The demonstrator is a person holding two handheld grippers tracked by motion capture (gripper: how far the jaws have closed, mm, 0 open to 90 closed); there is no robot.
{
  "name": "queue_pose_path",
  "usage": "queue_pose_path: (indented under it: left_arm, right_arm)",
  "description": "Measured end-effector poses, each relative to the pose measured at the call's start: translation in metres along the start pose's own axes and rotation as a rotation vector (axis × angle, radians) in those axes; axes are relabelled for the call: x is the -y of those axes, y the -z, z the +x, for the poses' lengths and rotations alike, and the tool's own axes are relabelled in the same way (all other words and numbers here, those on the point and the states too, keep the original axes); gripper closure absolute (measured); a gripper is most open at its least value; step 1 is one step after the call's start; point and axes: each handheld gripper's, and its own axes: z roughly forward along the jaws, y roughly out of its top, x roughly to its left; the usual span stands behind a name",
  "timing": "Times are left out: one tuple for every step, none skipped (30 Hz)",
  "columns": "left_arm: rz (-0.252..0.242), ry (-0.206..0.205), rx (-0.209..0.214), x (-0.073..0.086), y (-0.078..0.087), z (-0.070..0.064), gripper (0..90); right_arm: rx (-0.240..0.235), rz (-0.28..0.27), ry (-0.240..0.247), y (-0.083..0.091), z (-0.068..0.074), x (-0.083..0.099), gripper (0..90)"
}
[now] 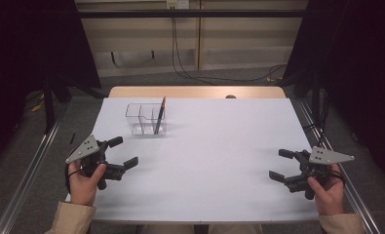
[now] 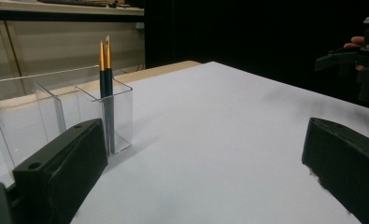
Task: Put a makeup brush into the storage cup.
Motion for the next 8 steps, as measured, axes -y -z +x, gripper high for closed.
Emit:
queue_pose_path:
  left_arm:
    - [0.001,0.002,0.0,0.0004,0.0004,0.0,0.1]
    - [0.002,0.003,-0.003,0.0007,0.0009,-0.0001,0.1]
    - [0.003,0.001,-0.002,0.0008,0.0015,0.0001,0.2]
    - [0.001,0.003,-0.003,0.001,0.0022,0.0001,0.2]
    - [-0.003,0.006,-0.008,0.0012,0.0027,0.0001,0.2]
    - [-0.004,0.007,-0.007,0.0012,0.003,0.0002,0.2]
    - [-0.004,0.007,-0.006,0.0013,0.0034,0.0004,0.2]
    - [-0.005,0.008,-0.005,0.0013,0.0036,0.0005,0.2]
  right_arm:
    - [0.0,-0.001,0.001,-0.0005,-0.0002,-0.0001,8.1]
    - [-0.001,0.0,0.0,-0.0009,-0.0003,-0.0003,8.0]
    - [-0.001,-0.001,0.001,-0.0014,-0.0006,-0.0004,8.0]
    - [-0.002,-0.001,0.001,-0.002,-0.0008,-0.0005,8.0]
    - [-0.004,0.0,-0.001,-0.0023,-0.0009,-0.0005,8.0]
    - [-0.004,0.002,-0.001,-0.0027,-0.0009,-0.0005,8.0]
    - [-0.004,0.001,-0.003,-0.0031,-0.0009,-0.0005,8.0]
    - [-0.005,0.002,-0.001,-0.0033,-0.0011,-0.0005,8.1]
